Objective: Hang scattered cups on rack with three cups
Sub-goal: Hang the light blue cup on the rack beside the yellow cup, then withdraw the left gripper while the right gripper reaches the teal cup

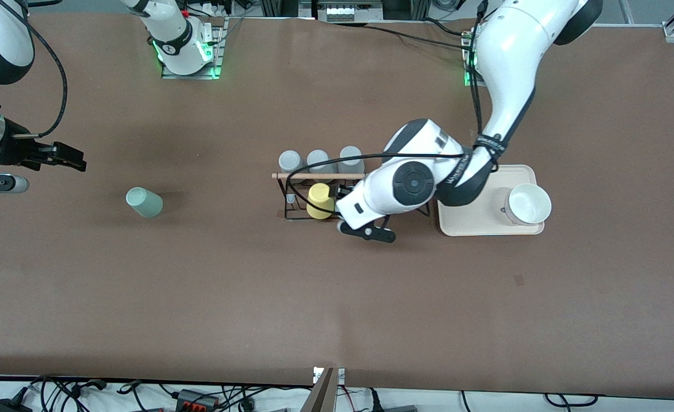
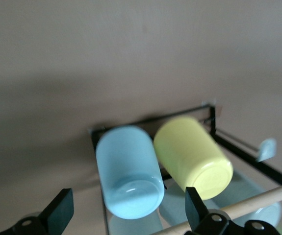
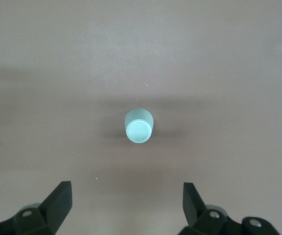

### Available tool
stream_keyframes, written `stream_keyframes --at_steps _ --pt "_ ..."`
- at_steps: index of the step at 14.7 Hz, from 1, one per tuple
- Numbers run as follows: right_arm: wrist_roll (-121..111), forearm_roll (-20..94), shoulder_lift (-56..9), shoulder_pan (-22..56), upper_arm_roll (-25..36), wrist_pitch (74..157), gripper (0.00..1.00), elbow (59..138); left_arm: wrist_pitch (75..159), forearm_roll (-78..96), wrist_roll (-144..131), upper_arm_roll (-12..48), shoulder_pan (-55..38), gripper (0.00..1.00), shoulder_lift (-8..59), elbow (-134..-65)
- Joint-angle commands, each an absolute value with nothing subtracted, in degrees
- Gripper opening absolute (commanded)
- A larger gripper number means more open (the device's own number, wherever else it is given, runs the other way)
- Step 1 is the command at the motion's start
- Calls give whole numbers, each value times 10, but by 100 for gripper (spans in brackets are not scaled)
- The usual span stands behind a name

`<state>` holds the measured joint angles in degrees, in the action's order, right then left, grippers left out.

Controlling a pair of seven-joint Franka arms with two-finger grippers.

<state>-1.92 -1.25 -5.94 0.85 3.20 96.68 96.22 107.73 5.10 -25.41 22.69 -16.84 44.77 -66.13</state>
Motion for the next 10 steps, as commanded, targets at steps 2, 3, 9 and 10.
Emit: stream_keyframes --at_steps 2,3,9,10 --pt "-23 -13 -99 7 30 951 100 949 1027 42 -242 230 -109 100 374 -665" --pt "-25 -12 -103 6 30 946 100 948 992 40 -240 230 -95 100 357 -664" --pt "-12 -11 -130 10 33 973 100 968 836 38 -144 230 6 100 286 -665" --pt "-12 -11 -132 9 32 1011 100 995 819 41 -124 231 18 100 280 -665"
